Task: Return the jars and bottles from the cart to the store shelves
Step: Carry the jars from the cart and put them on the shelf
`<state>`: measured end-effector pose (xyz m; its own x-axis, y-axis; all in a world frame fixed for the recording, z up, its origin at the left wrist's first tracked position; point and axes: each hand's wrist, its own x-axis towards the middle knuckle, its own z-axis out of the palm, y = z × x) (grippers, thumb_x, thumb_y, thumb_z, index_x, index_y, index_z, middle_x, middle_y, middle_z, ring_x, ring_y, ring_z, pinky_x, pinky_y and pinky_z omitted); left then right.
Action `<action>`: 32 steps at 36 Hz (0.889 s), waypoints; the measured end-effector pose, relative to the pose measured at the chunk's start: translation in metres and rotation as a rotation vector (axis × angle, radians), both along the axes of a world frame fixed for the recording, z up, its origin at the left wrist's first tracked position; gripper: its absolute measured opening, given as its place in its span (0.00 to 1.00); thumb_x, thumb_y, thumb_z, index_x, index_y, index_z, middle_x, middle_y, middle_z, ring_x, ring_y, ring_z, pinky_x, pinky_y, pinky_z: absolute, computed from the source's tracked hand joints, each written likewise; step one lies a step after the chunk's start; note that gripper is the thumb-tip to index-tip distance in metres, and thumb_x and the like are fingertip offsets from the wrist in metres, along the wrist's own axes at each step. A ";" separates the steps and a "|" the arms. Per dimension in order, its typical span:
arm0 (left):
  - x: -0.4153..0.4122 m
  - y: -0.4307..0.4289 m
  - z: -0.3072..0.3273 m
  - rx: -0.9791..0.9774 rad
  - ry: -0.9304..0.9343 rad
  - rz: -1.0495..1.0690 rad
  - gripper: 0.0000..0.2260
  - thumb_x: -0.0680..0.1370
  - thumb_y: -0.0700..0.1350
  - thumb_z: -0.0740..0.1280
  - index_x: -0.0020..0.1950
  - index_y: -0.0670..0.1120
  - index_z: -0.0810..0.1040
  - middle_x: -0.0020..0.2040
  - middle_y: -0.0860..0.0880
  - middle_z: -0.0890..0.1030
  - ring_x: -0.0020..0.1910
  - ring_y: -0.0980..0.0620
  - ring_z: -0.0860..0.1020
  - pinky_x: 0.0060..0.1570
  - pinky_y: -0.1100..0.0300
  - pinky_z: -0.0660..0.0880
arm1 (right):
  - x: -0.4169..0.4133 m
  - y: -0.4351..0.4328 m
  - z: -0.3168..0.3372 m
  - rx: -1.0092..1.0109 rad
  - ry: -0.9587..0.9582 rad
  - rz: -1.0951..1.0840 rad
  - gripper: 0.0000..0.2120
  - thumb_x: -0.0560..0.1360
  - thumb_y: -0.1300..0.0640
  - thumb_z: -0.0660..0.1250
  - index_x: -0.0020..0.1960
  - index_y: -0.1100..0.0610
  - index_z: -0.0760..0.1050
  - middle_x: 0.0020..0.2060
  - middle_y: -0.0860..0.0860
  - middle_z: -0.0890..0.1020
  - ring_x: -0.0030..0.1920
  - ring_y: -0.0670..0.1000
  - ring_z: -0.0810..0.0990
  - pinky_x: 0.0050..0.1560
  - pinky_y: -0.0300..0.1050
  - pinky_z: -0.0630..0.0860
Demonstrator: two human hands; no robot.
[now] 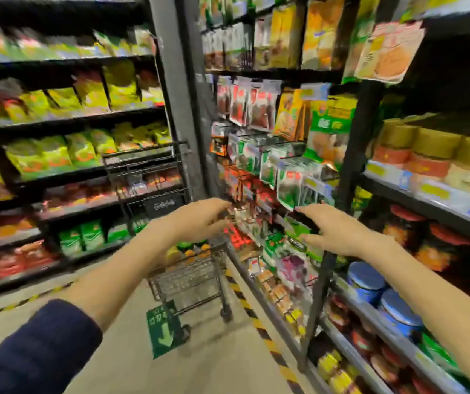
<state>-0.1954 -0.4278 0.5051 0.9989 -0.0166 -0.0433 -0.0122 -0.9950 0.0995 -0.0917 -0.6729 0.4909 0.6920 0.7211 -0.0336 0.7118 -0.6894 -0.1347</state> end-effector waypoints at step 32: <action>0.107 0.402 -0.184 -0.082 0.295 0.694 0.29 0.78 0.52 0.63 0.74 0.42 0.59 0.72 0.42 0.66 0.71 0.44 0.65 0.67 0.51 0.65 | 0.227 0.508 -0.153 -0.281 -0.145 0.701 0.35 0.73 0.48 0.64 0.73 0.59 0.57 0.68 0.57 0.70 0.68 0.56 0.68 0.69 0.51 0.65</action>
<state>-0.0883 -0.0260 0.3207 0.7287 0.5966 -0.3363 0.6524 -0.7541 0.0758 0.1348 -0.1645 0.3374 0.0881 0.9706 -0.2242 0.9921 -0.0654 0.1071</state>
